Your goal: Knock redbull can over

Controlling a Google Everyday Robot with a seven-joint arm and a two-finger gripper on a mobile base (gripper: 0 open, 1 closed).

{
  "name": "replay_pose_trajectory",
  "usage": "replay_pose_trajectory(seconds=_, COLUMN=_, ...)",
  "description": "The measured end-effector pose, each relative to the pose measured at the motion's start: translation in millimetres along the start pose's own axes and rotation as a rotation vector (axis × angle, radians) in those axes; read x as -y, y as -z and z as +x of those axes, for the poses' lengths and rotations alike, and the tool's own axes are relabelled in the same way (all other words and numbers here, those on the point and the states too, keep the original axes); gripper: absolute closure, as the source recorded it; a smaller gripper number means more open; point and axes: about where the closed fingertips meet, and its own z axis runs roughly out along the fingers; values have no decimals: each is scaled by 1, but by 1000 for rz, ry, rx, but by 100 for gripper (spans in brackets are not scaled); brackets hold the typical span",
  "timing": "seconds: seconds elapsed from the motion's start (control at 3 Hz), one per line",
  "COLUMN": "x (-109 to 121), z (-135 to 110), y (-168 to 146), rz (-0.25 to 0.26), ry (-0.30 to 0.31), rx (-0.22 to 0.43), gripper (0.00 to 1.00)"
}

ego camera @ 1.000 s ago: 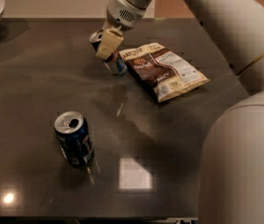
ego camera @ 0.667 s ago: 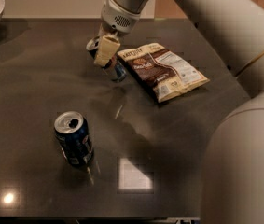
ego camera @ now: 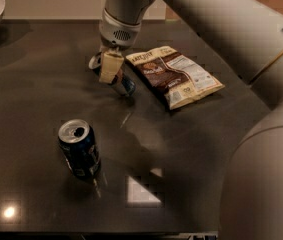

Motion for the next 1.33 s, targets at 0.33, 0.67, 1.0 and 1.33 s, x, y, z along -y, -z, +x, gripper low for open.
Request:
replay_pose_trajectory(seconds=0.33, x=-5, z=3, y=-12, rz=-2, ry=38, rx=-81, gripper=82)
replay_pose_trajectory(seconds=0.67, x=-10, z=7, y=-23, rz=1, ry=78, rx=-158, gripper=59)
replay_pose_trajectory(seconds=1.0, x=-15, z=9, y=-32, rz=-2, ry=118, rx=-217, gripper=36)
replay_pose_trajectory(seconds=1.33, x=-20, z=12, y=-40, rz=-13, ry=149, rx=-254, gripper=12)
